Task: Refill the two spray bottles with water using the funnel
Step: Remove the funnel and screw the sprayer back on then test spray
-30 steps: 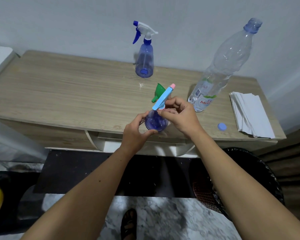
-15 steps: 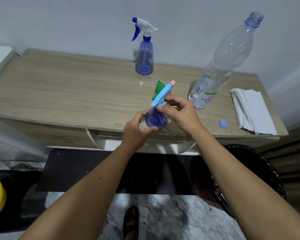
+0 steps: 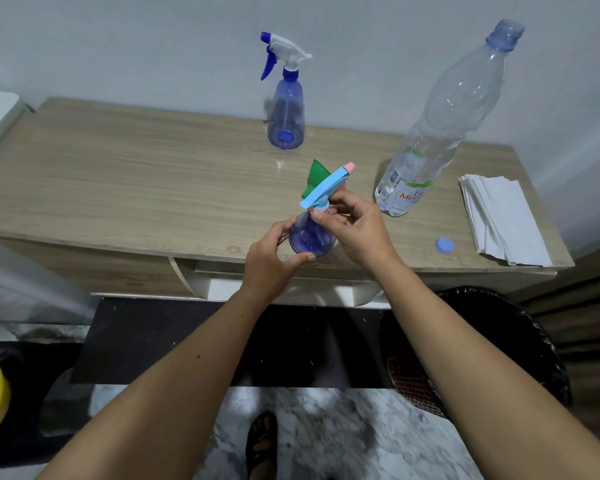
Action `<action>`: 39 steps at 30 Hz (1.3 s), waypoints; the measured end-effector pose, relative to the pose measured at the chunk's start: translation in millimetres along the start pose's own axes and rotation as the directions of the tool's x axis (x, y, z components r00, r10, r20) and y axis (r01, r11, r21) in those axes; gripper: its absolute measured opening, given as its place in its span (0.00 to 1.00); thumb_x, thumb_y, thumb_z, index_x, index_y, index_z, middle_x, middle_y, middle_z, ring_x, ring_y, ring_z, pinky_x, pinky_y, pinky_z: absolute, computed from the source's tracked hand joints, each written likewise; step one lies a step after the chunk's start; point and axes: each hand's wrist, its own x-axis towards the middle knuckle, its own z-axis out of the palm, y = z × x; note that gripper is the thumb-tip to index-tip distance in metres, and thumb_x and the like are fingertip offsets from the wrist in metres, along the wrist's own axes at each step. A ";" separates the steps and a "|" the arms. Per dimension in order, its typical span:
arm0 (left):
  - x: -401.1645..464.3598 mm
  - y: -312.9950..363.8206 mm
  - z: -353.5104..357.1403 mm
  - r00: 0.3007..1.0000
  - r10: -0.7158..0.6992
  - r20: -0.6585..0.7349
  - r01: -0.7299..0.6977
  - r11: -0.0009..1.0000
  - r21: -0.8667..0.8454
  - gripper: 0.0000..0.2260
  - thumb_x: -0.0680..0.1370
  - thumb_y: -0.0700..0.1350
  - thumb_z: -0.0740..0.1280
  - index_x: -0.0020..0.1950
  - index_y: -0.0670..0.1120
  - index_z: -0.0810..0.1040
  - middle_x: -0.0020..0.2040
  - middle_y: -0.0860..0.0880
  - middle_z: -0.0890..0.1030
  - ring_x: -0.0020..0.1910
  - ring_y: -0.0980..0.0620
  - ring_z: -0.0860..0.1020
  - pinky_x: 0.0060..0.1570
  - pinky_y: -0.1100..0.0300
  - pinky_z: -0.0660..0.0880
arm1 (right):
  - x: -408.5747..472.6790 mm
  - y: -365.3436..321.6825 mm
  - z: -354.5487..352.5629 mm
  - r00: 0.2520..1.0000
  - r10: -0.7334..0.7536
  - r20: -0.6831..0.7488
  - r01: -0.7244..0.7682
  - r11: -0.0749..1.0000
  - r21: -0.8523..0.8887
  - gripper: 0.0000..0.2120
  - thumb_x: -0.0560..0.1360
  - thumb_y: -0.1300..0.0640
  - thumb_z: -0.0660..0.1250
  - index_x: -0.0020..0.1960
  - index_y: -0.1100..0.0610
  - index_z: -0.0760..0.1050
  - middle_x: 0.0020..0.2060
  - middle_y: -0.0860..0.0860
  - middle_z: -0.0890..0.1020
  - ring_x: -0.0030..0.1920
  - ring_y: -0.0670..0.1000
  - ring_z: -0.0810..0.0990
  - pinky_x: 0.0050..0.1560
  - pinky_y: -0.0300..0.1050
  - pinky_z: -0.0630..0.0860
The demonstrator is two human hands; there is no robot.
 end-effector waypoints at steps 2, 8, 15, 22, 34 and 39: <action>-0.6 0.3 -0.2 1.000 -0.003 -0.001 0.003 1.000 0.013 0.33 0.68 0.50 0.84 0.71 0.48 0.78 0.63 0.53 0.85 0.62 0.55 0.83 0.65 0.49 0.79 | 0.7 0.2 2.0 1.000 0.010 -0.030 -0.010 1.000 -0.008 0.15 0.73 0.59 0.79 0.59 0.58 0.85 0.50 0.59 0.87 0.46 0.46 0.81 0.55 0.48 0.83; -2.6 2.0 -1.0 1.000 0.011 -0.005 -0.010 0.999 0.037 0.33 0.69 0.48 0.84 0.72 0.47 0.78 0.64 0.52 0.85 0.63 0.54 0.83 0.65 0.50 0.80 | -1.6 -0.9 6.1 0.998 0.037 -0.049 -0.036 0.999 0.006 0.16 0.74 0.62 0.79 0.60 0.60 0.84 0.50 0.57 0.88 0.46 0.44 0.82 0.54 0.46 0.83; -5.1 8.3 -2.0 1.000 0.004 -0.001 -0.004 1.000 0.011 0.32 0.69 0.53 0.82 0.71 0.53 0.78 0.64 0.58 0.84 0.63 0.56 0.82 0.64 0.47 0.80 | -11.3 -2.4 1.1 0.992 0.100 -0.073 -0.091 0.990 0.109 0.21 0.74 0.63 0.79 0.65 0.62 0.82 0.54 0.56 0.88 0.49 0.42 0.85 0.53 0.37 0.81; -3.3 10.0 -1.9 0.997 -0.071 0.009 0.071 0.997 0.006 0.44 0.65 0.53 0.86 0.77 0.46 0.72 0.69 0.49 0.82 0.68 0.53 0.80 0.69 0.57 0.77 | -23.4 -13.0 8.7 0.956 0.092 -0.278 -0.064 0.992 0.108 0.20 0.68 0.59 0.84 0.56 0.57 0.80 0.46 0.50 0.84 0.41 0.44 0.81 0.47 0.43 0.83; 55.1 -23.5 -102.9 0.995 0.010 0.101 -0.076 0.731 0.678 0.34 0.84 0.61 0.63 0.83 0.41 0.63 0.83 0.40 0.63 0.84 0.41 0.59 0.82 0.46 0.57 | -12.8 -6.3 30.4 0.968 -0.001 -0.250 0.014 0.999 0.052 0.34 0.75 0.58 0.78 0.75 0.51 0.64 0.67 0.43 0.75 0.66 0.37 0.76 0.70 0.51 0.77; 69.1 -50.3 -122.3 0.969 -0.167 0.180 -0.066 0.531 0.845 0.43 0.82 0.70 0.42 0.86 0.40 0.45 0.87 0.41 0.45 0.86 0.45 0.42 0.84 0.47 0.42 | -7.7 1.5 30.1 0.979 -0.048 -0.198 0.056 0.998 0.035 0.27 0.79 0.61 0.72 0.74 0.51 0.67 0.60 0.33 0.77 0.45 0.41 0.82 0.56 0.41 0.79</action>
